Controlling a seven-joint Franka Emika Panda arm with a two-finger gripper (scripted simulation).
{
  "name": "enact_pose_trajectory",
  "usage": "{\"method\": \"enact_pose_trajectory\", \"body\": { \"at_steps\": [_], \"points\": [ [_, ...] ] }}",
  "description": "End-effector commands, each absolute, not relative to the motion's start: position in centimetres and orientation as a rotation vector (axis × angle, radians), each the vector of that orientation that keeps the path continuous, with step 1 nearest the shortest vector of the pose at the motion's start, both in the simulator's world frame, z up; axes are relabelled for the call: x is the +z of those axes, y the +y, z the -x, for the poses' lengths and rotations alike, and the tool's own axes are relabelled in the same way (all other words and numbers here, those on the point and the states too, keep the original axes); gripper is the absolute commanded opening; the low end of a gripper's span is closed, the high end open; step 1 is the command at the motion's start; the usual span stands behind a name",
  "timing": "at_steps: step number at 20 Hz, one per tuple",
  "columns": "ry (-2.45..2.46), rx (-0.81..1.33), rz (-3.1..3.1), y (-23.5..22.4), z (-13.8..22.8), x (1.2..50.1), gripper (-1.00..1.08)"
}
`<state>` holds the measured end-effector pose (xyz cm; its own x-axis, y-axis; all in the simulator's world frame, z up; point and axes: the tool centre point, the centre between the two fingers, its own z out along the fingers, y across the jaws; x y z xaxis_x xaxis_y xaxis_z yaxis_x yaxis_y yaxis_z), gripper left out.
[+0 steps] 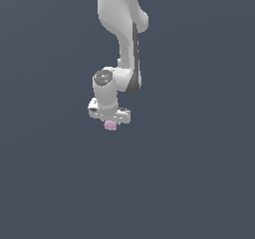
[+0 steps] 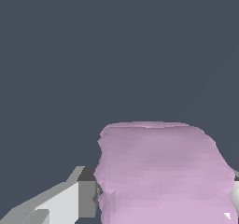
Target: Pick up the object and move it to a goal position.
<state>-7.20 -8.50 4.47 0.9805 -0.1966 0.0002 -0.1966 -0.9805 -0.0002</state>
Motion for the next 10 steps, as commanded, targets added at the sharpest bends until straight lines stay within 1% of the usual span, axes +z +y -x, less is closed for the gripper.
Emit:
{"method": "enact_pose_trajectory", "body": {
  "at_steps": [1,5,10],
  "points": [
    [0.311,-0.002,3.126,-8.9,7.1,5.0,-1.0],
    [0.311,-0.002,3.126,-10.0,7.0,6.7,-1.0],
    [0.311,-0.002,3.126,-12.3,6.6,10.0,-1.0]
  ]
}}
